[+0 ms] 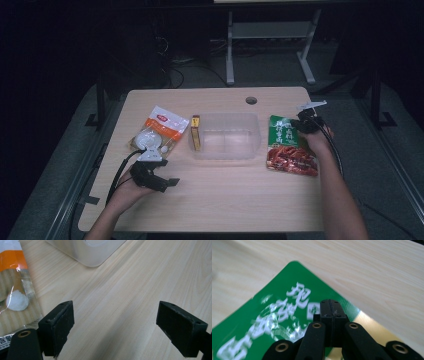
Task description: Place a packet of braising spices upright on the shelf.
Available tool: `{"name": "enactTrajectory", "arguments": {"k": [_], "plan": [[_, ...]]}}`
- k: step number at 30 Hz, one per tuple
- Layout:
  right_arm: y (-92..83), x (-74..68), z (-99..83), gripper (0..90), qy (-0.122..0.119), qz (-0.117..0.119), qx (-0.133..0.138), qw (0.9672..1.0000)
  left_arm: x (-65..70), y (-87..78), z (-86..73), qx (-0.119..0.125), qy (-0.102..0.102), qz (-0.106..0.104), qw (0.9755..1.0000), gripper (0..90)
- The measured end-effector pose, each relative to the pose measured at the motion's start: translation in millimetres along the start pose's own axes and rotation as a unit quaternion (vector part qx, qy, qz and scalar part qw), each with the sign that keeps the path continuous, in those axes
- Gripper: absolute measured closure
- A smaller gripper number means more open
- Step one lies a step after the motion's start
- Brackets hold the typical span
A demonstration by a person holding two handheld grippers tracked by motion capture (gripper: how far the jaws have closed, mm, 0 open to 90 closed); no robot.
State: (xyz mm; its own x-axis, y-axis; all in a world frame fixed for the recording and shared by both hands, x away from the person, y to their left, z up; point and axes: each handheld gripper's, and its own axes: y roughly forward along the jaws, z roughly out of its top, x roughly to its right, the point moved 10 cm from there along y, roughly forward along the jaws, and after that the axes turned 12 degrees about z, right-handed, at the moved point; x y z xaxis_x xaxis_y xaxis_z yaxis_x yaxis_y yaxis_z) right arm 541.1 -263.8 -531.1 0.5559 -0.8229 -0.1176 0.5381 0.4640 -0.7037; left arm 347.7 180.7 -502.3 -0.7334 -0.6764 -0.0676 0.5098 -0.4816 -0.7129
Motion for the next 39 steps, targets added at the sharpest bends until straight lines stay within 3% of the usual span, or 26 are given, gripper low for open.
{"name": "enactTrajectory", "arguments": {"k": [4,8,17,21,24,28,35,39], "plan": [[10.7,6.9,6.2,90.0,0.006,-0.006,0.004,1.0,-1.8,0.3,-0.4,-0.002,0.006,0.003,1.0,14.3],[16.2,15.5,-1.2,90.0,0.013,-0.02,-0.005,0.9997,-1.7,2.2,-1.2,-0.005,0.003,0.0,1.0,14.3],[18.9,15.7,0.7,90.0,0.018,-0.01,0.006,0.9998,-0.3,4.3,-1.9,-0.009,0.008,-0.004,0.9999,14.2],[16.4,14.9,-1.5,90.0,0.012,-0.009,-0.005,0.9999,1.0,4.5,-2.6,-0.012,0.009,-0.006,0.9999,14.3],[12.0,11.7,-5.5,90.0,0.011,0.003,-0.017,0.9998,1.8,4.0,-2.6,-0.013,0.016,-0.008,0.9998,14.2],[9.4,8.7,-8.1,90.0,0.002,0.001,-0.029,0.9996,3.5,3.5,-2.1,-0.01,0.013,-0.009,0.9998,14.2],[1.7,-12.2,-17.2,90.0,-0.036,0.003,-0.068,0.997,5.8,2.8,0.1,-0.009,0.017,-0.012,0.9997,14.3],[-2.8,-21.5,-22.7,90.0,-0.04,0.012,-0.074,0.9964,9.2,3.2,0.6,-0.009,0.024,-0.015,0.9995,14.2]]}}
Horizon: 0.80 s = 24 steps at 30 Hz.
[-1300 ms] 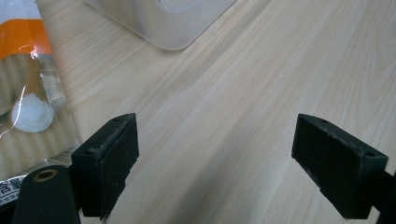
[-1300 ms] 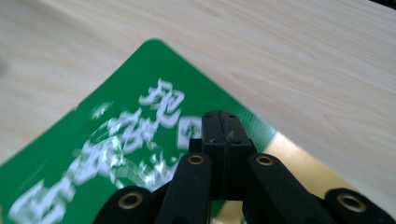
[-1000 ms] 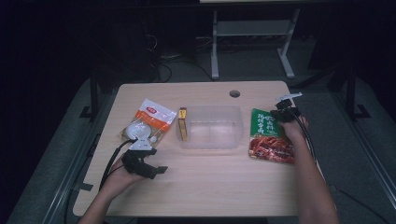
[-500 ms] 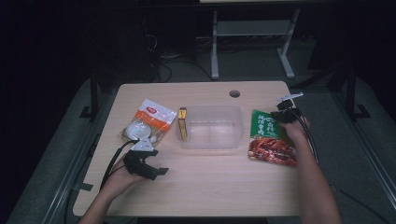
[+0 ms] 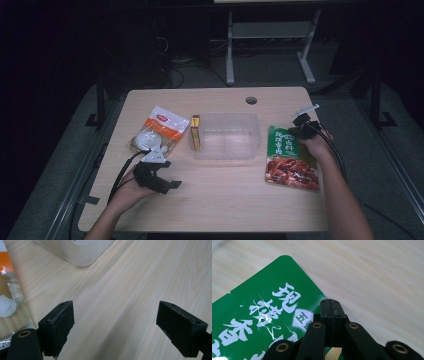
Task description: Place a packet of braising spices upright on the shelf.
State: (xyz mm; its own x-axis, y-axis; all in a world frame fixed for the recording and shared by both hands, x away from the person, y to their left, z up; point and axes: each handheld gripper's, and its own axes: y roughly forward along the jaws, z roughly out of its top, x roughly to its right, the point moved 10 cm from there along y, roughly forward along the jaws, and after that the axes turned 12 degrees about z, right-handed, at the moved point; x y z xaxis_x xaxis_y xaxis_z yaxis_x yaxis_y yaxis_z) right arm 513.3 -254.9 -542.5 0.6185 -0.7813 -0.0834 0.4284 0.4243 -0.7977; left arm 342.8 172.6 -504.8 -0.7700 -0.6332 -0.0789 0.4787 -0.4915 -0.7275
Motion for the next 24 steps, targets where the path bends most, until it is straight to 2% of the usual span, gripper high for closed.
{"name": "enactTrajectory", "arguments": {"k": [6,13,20,23,24], "plan": [[-10.0,-16.8,-14.7,90.0,-0.022,0.003,-0.02,0.9996,5.3,-0.2,-0.2,-0.002,0.011,-0.006,0.9999,14.3],[-22.5,-29.8,-32.5,90.0,-0.028,0.002,-0.028,0.9992,11.1,-1.8,-0.3,-0.001,0.019,-0.012,0.9998,14.2],[-36.3,-36.3,-51.3,90.0,-0.023,0.003,-0.033,0.9992,16.0,-0.7,1.0,0.001,0.026,-0.015,0.9995,14.2],[-47.2,-44.0,-66.6,90.0,-0.026,0.006,-0.038,0.9989,18.5,-0.5,1.2,0.0,0.02,-0.017,0.9996,14.3],[-47.2,-44.0,-66.6,90.0,-0.026,0.006,-0.038,0.9989,18.4,-0.5,1.2,0.0,0.021,-0.017,0.9996,14.3]]}}
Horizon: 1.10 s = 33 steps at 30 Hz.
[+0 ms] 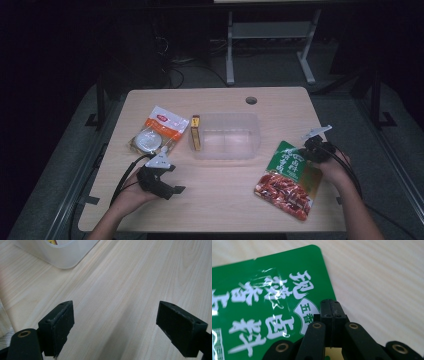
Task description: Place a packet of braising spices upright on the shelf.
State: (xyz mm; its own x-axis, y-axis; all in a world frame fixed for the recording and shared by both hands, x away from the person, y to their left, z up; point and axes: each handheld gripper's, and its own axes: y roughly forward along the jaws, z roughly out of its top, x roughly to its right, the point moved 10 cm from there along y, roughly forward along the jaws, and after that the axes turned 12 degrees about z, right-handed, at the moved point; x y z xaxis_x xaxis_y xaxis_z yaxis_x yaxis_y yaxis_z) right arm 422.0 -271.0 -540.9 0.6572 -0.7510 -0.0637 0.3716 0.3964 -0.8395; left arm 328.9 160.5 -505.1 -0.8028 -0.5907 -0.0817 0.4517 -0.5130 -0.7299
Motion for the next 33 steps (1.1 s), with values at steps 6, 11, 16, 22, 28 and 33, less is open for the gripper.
{"name": "enactTrajectory", "arguments": {"k": [6,11,16,22,28,33], "plan": [[-11.6,-16.8,-18.8,90.0,-0.01,0.005,-0.01,0.9999,-1.0,-0.9,0.0,-0.003,0.009,0.001,1.0,14.2],[-18.8,-46.7,-30.2,90.0,-0.034,0.033,-0.015,0.9988,1.6,-1.4,1.0,-0.002,0.008,-0.001,1.0,14.3],[-26.0,-59.9,-34.9,90.0,-0.043,0.047,-0.009,0.9979,4.9,-1.4,3.1,0.002,0.012,-0.003,0.9999,14.2],[-33.4,-98.8,-47.7,90.0,-0.07,0.099,-0.012,0.9925,7.2,-0.1,3.2,-0.001,0.017,-0.007,0.9998,14.2],[-35.5,-142.2,-54.5,90.0,-0.109,0.181,-0.026,0.977,9.3,-0.7,4.8,0.0,0.019,-0.008,0.9998,14.3],[-27.0,-153.5,-47.8,90.0,-0.117,0.2,-0.022,0.9726,11.4,0.1,4.5,-0.002,0.015,-0.01,0.9998,14.3]]}}
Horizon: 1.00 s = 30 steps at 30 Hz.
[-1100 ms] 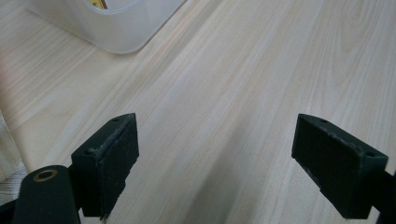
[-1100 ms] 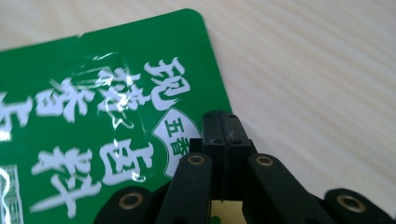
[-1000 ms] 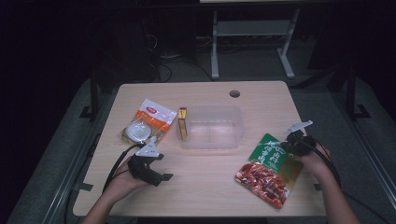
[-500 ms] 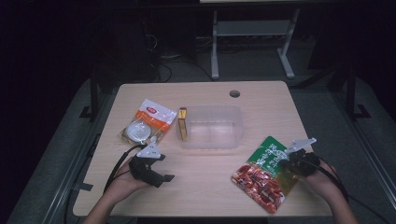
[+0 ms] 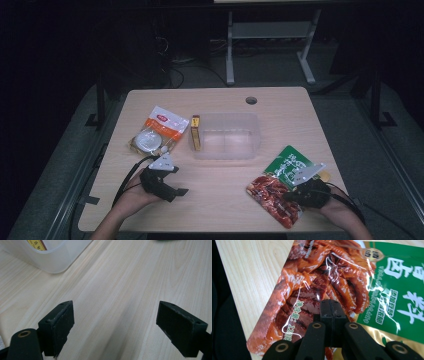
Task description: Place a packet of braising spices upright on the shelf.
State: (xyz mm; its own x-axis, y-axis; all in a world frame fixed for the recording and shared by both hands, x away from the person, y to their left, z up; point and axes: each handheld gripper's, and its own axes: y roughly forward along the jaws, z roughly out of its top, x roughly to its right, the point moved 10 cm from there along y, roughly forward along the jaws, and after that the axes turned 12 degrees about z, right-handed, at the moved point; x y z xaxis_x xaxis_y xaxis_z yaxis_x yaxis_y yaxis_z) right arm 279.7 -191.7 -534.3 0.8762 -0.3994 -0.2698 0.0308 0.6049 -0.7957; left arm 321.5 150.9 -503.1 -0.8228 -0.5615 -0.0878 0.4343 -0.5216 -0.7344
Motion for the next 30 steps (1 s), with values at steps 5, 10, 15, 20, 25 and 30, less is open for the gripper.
{"name": "enactTrajectory", "arguments": {"k": [5,10,15,20,25,30], "plan": [[12.3,-3.3,13.6,90.0,-0.014,0.006,-0.004,0.9999,-2.7,-0.1,-0.8,-0.001,0.004,0.002,1.0,14.2],[22.4,-9.3,26.2,90.0,-0.026,0.023,0.004,0.9994,-2.5,-0.9,-0.2,0.0,0.001,0.002,1.0,14.3],[35.7,-12.1,43.2,90.0,-0.056,0.023,-0.001,0.9982,-2.8,-0.2,-0.7,-0.001,0.004,0.003,1.0,14.3],[52.6,-7.1,66.7,90.0,-0.085,0.015,0.001,0.9963,-2.8,-0.3,-0.9,-0.002,0.007,0.002,1.0,14.3],[59.3,1.1,79.9,90.0,-0.095,0.002,0.007,0.9954,-2.6,0.4,-1.8,-0.004,0.005,0.002,1.0,14.3],[60.5,14.4,87.9,90.0,-0.081,-0.016,0.021,0.9964,-0.2,1.8,0.1,0.003,-0.005,0.001,1.0,14.3]]}}
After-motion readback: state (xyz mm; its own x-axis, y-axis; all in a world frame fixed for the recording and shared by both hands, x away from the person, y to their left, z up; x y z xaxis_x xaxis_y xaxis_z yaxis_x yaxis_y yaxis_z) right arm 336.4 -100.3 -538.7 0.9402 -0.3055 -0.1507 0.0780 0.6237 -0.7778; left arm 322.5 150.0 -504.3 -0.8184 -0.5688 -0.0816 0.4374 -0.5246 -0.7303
